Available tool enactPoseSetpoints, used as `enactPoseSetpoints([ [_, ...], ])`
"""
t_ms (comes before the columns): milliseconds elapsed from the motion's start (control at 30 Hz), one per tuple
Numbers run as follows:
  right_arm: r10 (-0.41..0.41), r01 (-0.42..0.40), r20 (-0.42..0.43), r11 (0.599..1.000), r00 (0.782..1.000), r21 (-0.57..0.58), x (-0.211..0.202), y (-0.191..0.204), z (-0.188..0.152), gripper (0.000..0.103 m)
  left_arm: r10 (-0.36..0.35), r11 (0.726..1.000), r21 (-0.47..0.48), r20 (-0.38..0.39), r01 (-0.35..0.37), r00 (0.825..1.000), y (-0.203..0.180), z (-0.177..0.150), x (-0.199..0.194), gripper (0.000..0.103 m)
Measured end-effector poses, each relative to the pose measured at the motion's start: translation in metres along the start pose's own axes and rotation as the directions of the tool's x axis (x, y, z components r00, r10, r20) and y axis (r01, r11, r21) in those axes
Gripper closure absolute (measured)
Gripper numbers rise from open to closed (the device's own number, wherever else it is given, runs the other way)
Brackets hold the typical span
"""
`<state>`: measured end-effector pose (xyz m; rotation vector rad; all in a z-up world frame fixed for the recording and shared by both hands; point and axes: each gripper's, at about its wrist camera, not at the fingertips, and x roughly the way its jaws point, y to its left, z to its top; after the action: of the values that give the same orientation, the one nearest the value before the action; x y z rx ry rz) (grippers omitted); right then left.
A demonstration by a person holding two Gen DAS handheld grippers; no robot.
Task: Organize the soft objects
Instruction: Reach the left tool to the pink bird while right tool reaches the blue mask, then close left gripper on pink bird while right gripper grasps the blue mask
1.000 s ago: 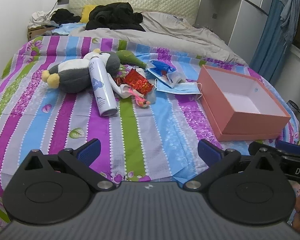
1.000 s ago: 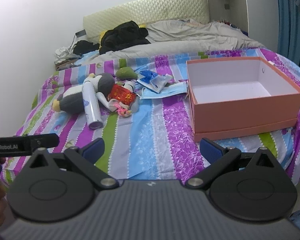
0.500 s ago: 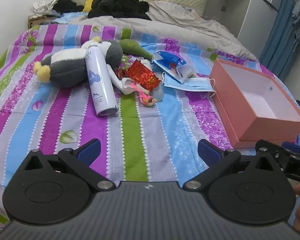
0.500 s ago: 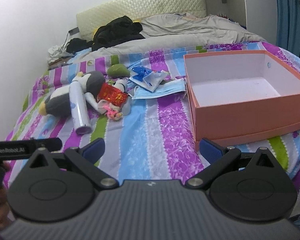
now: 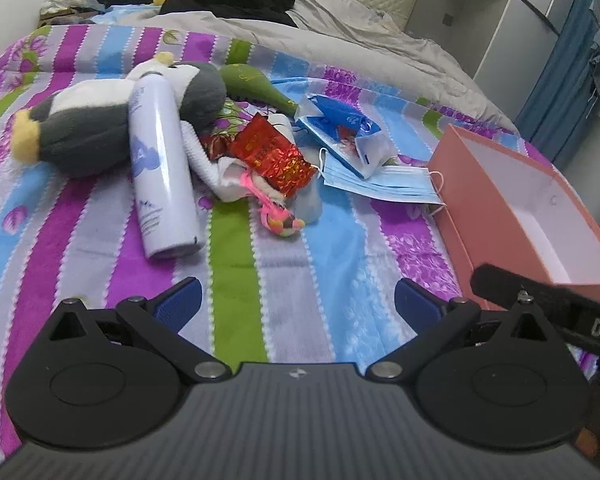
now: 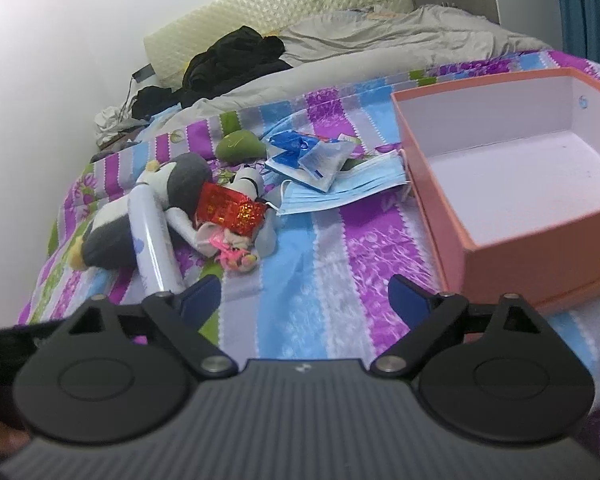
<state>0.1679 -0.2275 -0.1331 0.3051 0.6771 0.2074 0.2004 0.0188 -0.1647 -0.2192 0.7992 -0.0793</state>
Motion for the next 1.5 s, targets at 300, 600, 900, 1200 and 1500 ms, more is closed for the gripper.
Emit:
enactPoseSetpoints([
  [300,-0.023,0.023,0.008,0.999,1.000,-0.030,0.062,0.001,0.029,0.031,-0.013,1.000,-0.012,0.001,0.013,1.000,0.010,0.020,0.064,0.003],
  [600,-0.027,0.028,-0.049,0.999,0.998,0.022,0.128,-0.007,0.045,0.051,-0.019,0.999,-0.038,0.027,0.020,0.999,0.016,0.031,0.120,0.023],
  [900,-0.003,0.018,-0.073,0.979,0.997,0.203,0.183,-0.025,0.048,0.052,-0.017,0.996,-0.090,0.067,0.023,0.998,0.025,0.033,0.152,0.028],
  [1200,0.007,0.018,-0.093,0.964,0.996,0.266,0.212,-0.027,0.051,0.052,-0.039,0.996,-0.082,0.054,0.043,0.998,0.028,0.038,0.174,0.040],
  [1500,-0.051,0.077,-0.088,0.941,0.995,0.328,0.230,-0.039,0.056,0.081,-0.060,0.992,-0.105,0.034,0.063,0.998,0.032,0.036,0.181,0.060],
])
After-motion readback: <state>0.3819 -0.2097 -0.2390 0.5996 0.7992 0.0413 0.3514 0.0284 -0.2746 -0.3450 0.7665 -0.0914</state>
